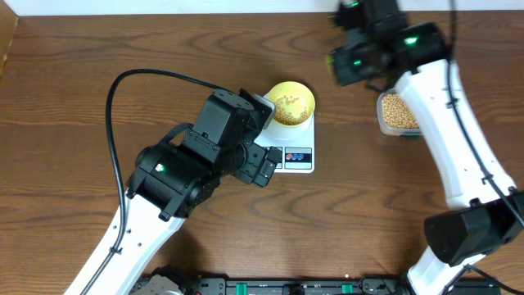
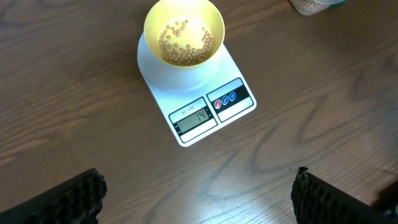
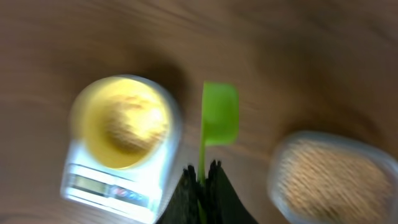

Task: Scoop item into bowl and weigh 50g on scale
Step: 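Return the scoop to the tub and scoop more soybeans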

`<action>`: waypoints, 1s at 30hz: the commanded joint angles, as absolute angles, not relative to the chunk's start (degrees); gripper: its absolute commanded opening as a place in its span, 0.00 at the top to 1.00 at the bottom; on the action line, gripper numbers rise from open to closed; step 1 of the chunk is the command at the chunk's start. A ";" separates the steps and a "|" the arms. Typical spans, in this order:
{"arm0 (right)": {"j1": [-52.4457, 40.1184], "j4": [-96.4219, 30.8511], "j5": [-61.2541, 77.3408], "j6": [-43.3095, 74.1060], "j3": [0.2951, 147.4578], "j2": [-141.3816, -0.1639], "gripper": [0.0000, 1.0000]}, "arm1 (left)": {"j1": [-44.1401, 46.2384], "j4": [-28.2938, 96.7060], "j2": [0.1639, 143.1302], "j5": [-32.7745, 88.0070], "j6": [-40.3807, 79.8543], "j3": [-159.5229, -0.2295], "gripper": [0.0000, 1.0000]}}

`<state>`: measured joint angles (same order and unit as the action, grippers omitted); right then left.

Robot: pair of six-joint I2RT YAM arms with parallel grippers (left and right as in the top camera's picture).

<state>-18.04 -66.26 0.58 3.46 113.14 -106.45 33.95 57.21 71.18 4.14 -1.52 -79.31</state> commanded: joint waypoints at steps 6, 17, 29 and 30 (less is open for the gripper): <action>-9.21 -77.23 -18.57 14.24 112.92 -106.52 0.99 | 33.80 57.39 71.05 3.42 -1.89 -80.75 0.02; -3.49 -69.04 -19.57 15.84 100.01 -106.52 0.99 | 33.82 57.39 71.05 3.42 -1.89 -80.75 0.02; -2.96 -61.17 -19.55 15.86 88.20 -106.87 0.99 | 33.82 57.39 71.05 3.42 -1.89 -80.75 0.02; -2.96 -60.97 -19.49 15.86 87.79 -107.02 0.99 | 33.82 57.39 71.05 3.42 -1.89 -80.75 0.02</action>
<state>-3.33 -61.65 -18.28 14.90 89.47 -106.48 33.95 57.21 71.18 4.14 -1.52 -79.33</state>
